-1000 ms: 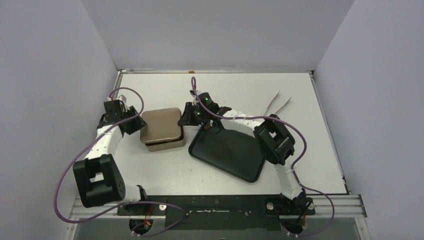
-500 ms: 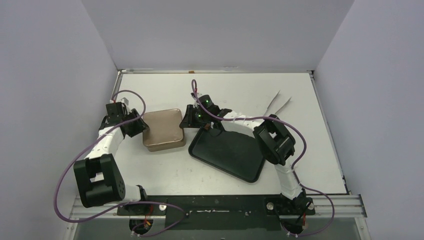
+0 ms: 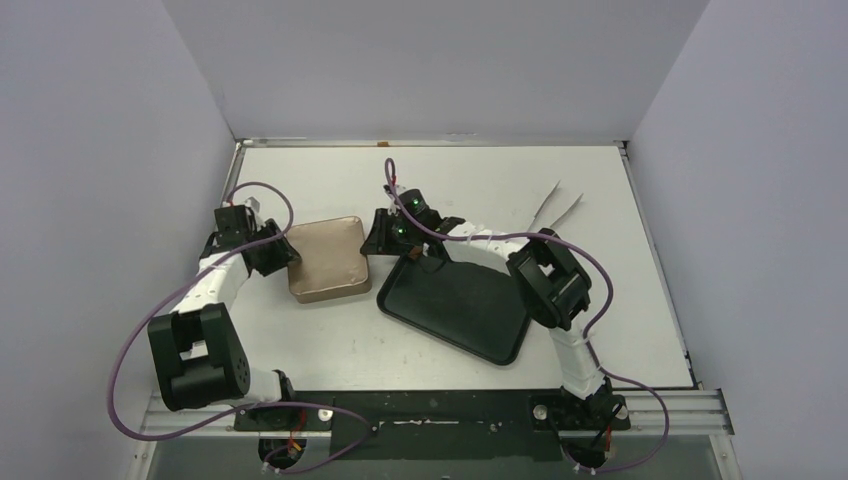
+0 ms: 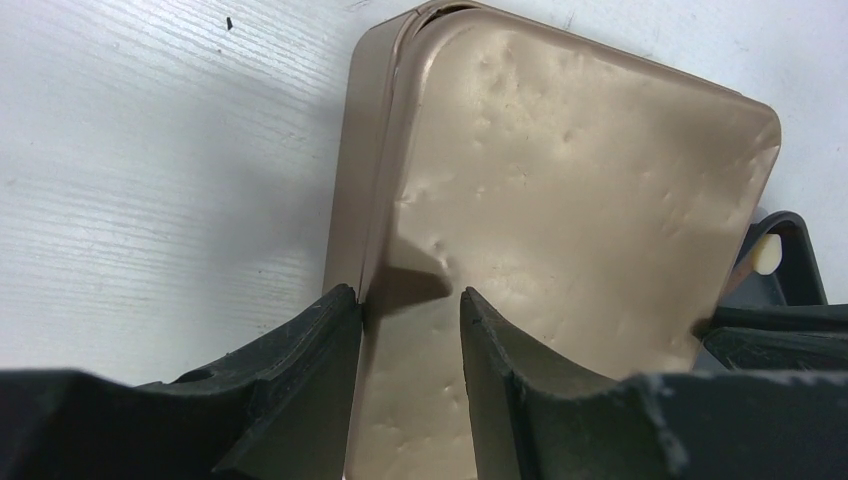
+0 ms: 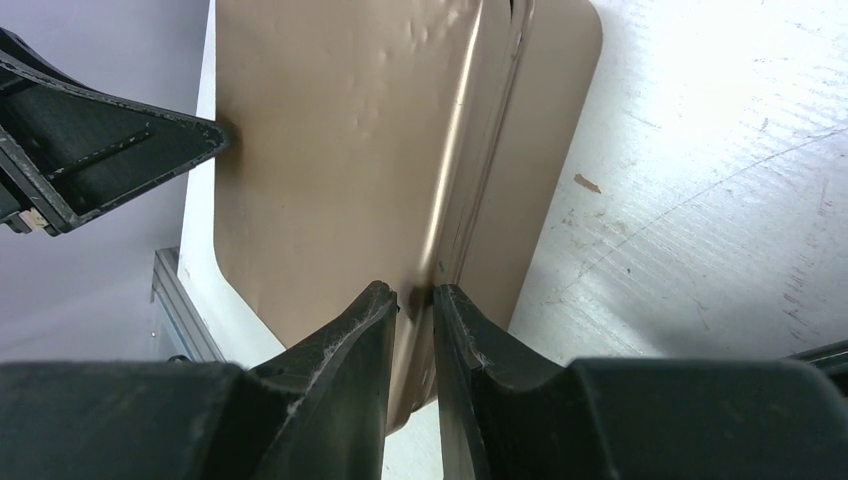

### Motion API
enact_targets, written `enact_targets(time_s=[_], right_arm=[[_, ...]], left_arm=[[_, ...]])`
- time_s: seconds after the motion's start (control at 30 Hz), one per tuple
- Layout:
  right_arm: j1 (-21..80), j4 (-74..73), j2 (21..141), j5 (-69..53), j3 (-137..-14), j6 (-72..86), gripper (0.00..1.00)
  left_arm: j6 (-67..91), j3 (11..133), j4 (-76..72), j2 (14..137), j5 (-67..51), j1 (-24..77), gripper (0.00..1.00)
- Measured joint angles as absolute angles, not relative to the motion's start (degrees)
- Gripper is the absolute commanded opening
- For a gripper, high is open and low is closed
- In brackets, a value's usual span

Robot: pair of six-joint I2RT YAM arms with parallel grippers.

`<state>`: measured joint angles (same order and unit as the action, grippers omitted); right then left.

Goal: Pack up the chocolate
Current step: Close the box lid on the packing box.

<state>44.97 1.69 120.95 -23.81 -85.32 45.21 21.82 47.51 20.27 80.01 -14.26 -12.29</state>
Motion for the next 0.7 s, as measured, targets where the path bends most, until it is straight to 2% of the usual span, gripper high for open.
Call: enact_targets(time_s=[0.7], right_arm=[[44.6, 3.0, 120.9, -24.1, -86.9, 45.2, 0.22]], left_arm=[[21.8, 48.7, 19.9, 81.2, -14.8, -12.1, 0.39]])
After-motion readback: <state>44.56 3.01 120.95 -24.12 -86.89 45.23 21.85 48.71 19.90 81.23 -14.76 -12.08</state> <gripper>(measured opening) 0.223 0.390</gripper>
